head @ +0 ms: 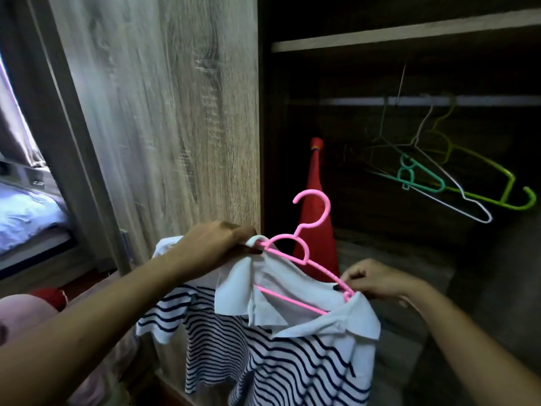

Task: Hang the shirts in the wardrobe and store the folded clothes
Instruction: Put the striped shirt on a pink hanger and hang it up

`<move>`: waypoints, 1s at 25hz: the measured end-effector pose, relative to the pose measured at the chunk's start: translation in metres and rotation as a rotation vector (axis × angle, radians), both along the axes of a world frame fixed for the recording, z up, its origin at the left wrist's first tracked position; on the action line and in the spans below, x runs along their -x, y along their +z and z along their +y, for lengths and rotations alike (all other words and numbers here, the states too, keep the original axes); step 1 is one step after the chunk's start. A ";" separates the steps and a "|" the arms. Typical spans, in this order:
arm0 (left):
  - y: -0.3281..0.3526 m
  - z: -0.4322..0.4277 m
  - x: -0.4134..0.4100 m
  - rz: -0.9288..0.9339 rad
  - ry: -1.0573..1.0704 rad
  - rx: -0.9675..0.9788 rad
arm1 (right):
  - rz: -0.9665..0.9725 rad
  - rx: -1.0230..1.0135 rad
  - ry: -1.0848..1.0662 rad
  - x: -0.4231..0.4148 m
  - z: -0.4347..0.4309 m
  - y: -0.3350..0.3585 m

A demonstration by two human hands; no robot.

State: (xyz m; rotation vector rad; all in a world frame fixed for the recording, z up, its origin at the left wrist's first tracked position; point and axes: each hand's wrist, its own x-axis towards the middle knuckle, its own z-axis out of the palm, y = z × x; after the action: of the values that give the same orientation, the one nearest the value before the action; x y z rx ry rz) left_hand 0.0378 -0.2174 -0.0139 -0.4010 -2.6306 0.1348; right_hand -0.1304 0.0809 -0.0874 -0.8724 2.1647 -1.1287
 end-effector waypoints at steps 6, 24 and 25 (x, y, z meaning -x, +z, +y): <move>-0.016 -0.012 -0.001 -0.024 0.132 0.035 | 0.406 0.312 -0.193 -0.012 -0.007 0.028; 0.007 0.057 0.067 -0.063 -0.444 -0.567 | 0.191 0.179 0.051 -0.078 0.098 0.127; 0.006 0.068 0.080 -0.107 -0.460 -0.581 | 0.154 0.215 -0.015 -0.079 0.109 0.127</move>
State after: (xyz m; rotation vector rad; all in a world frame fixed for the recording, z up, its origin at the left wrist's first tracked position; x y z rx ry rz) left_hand -0.0423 -0.1491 -0.0080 -0.7925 -2.4487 -0.7938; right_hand -0.0515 0.1895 0.0397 -1.0690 2.2028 -1.3606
